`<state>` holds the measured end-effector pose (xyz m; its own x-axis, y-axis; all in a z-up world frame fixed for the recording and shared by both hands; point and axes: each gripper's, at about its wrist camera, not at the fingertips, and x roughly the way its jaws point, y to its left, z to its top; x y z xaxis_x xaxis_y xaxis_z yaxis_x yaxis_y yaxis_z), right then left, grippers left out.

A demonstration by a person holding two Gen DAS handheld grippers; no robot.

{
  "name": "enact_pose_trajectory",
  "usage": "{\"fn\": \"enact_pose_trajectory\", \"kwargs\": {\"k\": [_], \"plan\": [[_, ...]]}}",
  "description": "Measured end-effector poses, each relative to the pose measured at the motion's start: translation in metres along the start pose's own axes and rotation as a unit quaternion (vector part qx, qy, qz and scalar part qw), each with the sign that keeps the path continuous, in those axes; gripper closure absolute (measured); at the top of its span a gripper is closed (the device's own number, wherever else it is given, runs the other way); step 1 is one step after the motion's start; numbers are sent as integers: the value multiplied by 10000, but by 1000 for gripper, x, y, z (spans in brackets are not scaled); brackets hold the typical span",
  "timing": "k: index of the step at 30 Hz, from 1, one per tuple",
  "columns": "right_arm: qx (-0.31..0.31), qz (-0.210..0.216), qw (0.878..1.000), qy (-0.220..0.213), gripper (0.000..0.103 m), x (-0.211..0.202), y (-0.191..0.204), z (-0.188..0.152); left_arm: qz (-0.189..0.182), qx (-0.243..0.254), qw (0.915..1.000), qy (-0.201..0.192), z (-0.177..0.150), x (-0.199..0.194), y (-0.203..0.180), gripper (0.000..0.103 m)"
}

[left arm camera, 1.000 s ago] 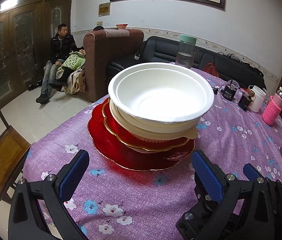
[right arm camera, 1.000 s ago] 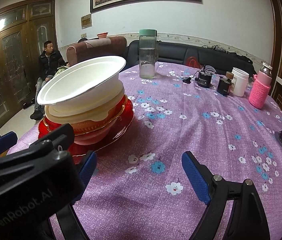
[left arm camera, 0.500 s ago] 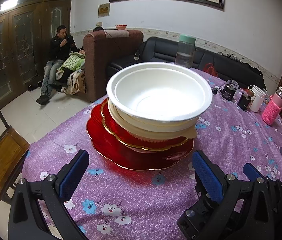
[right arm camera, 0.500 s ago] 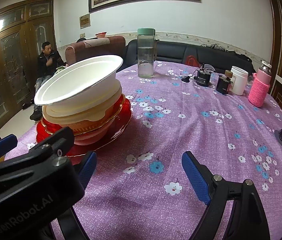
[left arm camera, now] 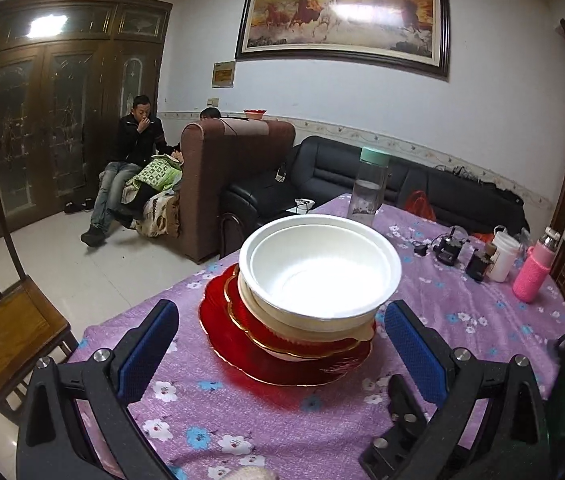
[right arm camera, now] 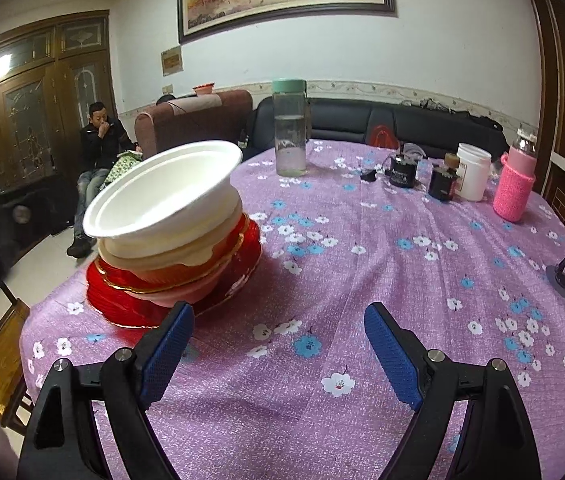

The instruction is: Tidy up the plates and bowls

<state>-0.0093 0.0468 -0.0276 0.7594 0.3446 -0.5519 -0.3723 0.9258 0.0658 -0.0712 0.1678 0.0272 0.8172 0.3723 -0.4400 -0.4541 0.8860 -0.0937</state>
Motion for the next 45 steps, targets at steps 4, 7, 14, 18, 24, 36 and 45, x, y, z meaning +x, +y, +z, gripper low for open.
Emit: {"fn": "enact_pose_trajectory", "kwargs": {"k": [4, 7, 14, 18, 24, 36, 45], "plan": [[-79, 43, 9999, -71, 13, -4, 2, 0, -24, 120, 9999, 99, -2, 3, -3, 0], [-143, 80, 9998, -55, 13, -4, 5, -1, -108, 93, 9993, 346, -6, 7, -1, 0], [-238, 60, 9997, -27, 12, -4, 9, -3, -6, 188, 9969, 770, -12, 18, -7, 0], [-205, 34, 9998, 31, 11, -2, 8, -2, 28, 208, 9962, 844, -13, 20, -6, 0], [-186, -73, 9997, 111, 11, 2, 4, -2, 34, 148, 9952, 962, -16, 23, 0, 0], [-39, -297, 9990, 338, 11, 12, -5, -4, -185, 199, 9901, 1380, -30, 30, -3, 0], [110, -718, 9956, 584, 11, 25, -21, -5, -286, 201, 9882, 1490, -33, 29, -5, 0]]}}
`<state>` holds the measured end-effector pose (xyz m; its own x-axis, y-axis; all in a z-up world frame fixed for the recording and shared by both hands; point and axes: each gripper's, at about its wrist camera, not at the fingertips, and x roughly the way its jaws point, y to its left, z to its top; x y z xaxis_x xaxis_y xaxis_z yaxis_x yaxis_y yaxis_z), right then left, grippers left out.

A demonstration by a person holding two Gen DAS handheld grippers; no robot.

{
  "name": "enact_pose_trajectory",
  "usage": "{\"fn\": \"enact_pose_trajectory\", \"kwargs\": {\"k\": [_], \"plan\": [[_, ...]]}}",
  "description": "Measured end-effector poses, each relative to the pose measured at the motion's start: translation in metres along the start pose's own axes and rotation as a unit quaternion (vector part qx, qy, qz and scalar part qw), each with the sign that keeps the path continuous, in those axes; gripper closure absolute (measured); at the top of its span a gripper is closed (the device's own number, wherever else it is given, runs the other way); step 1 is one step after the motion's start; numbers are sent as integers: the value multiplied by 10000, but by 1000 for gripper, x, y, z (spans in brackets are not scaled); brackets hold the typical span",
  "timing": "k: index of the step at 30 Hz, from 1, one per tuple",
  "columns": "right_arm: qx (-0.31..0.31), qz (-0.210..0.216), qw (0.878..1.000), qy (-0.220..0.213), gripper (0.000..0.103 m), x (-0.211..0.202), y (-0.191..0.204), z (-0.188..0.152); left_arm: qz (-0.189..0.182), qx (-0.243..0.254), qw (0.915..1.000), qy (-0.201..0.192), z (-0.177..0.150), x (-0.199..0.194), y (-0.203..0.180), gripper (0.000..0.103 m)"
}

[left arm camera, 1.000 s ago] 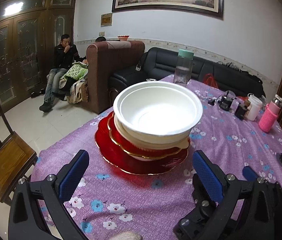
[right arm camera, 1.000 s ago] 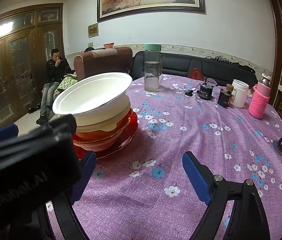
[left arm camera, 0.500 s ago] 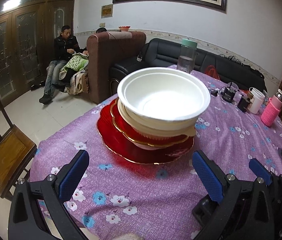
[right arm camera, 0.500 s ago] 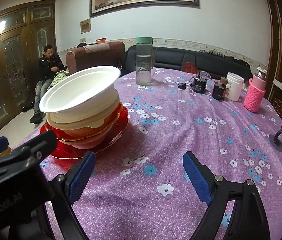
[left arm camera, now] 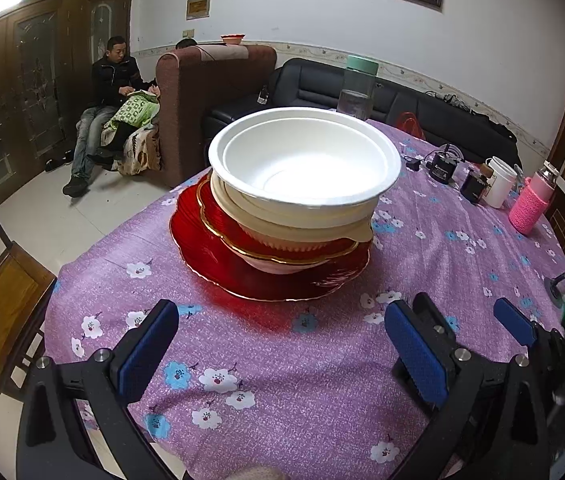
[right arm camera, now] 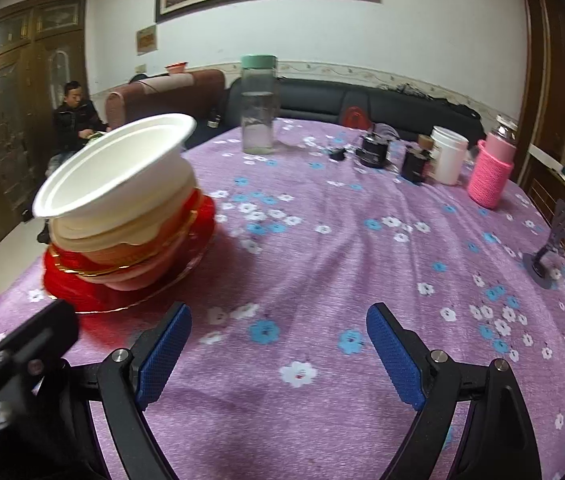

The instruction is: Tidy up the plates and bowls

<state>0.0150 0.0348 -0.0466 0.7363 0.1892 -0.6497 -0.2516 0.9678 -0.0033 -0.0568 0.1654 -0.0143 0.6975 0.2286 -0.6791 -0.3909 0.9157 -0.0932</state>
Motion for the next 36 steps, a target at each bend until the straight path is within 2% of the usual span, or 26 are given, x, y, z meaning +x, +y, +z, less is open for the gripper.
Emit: {"fn": "enact_pose_trajectory", "kwargs": {"k": [2, 6, 17, 36], "plan": [[101, -91, 9999, 75, 11, 3, -5, -1, 7, -6, 10000, 15, 0, 0, 1, 0], [156, 18, 9998, 156, 11, 7, -8, -2, 19, -16, 10000, 2, 0, -1, 0, 0], [-169, 307, 9993, 90, 11, 4, 16, -7, 36, -156, 9998, 96, 4, 6, 9, 0], [-368, 526, 9979, -34, 11, 3, 32, -5, 107, -312, 9993, 155, 12, 13, 22, 0]]}}
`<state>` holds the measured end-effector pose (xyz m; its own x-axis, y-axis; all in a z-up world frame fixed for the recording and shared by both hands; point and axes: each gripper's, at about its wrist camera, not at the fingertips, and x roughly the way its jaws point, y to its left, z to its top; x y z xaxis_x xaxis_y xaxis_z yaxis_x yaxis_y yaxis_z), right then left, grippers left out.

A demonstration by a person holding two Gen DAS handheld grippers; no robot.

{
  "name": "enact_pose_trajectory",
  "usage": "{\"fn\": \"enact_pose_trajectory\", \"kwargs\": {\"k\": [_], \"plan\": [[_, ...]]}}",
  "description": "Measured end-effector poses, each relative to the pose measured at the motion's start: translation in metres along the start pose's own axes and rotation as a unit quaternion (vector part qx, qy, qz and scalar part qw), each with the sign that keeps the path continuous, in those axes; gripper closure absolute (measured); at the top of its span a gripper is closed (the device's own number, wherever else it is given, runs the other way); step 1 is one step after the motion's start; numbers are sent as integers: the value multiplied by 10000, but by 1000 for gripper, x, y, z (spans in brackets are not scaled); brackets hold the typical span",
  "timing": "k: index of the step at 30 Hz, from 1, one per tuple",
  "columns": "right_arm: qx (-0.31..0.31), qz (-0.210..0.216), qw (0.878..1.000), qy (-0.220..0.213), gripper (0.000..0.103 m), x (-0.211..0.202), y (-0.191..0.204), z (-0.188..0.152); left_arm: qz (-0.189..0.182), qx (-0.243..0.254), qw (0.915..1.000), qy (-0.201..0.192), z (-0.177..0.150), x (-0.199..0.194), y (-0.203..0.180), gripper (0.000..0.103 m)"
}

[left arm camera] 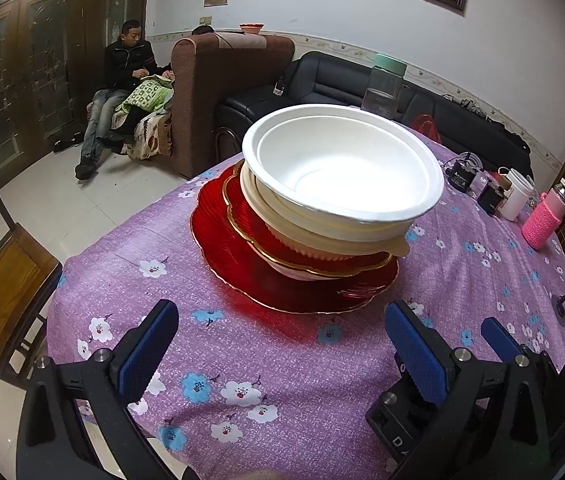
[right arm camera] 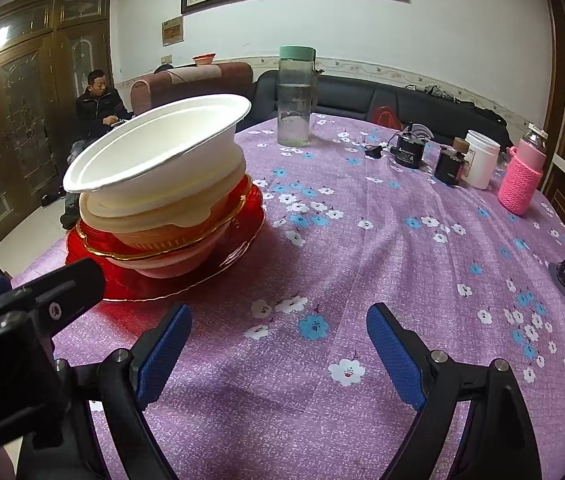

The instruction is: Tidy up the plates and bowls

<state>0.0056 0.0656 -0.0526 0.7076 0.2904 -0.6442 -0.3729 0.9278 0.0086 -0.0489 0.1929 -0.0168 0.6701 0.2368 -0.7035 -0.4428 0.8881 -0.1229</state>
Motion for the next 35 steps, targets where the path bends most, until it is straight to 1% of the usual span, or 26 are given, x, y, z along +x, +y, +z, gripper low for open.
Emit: {"fn": "enact_pose_trajectory", "kwargs": {"k": [19, 28, 35], "plan": [[-89, 155, 9998, -65, 11, -3, 6, -1, 68, 24, 10000, 41, -3, 4, -1, 0], [6, 207, 9997, -126, 11, -8, -2, 1, 319, 60, 9993, -186, -2, -5, -5, 0], [173, 250, 9994, -152, 11, -14, -16, 1, 389, 154, 9989, -217, -1, -11, -16, 0]]}}
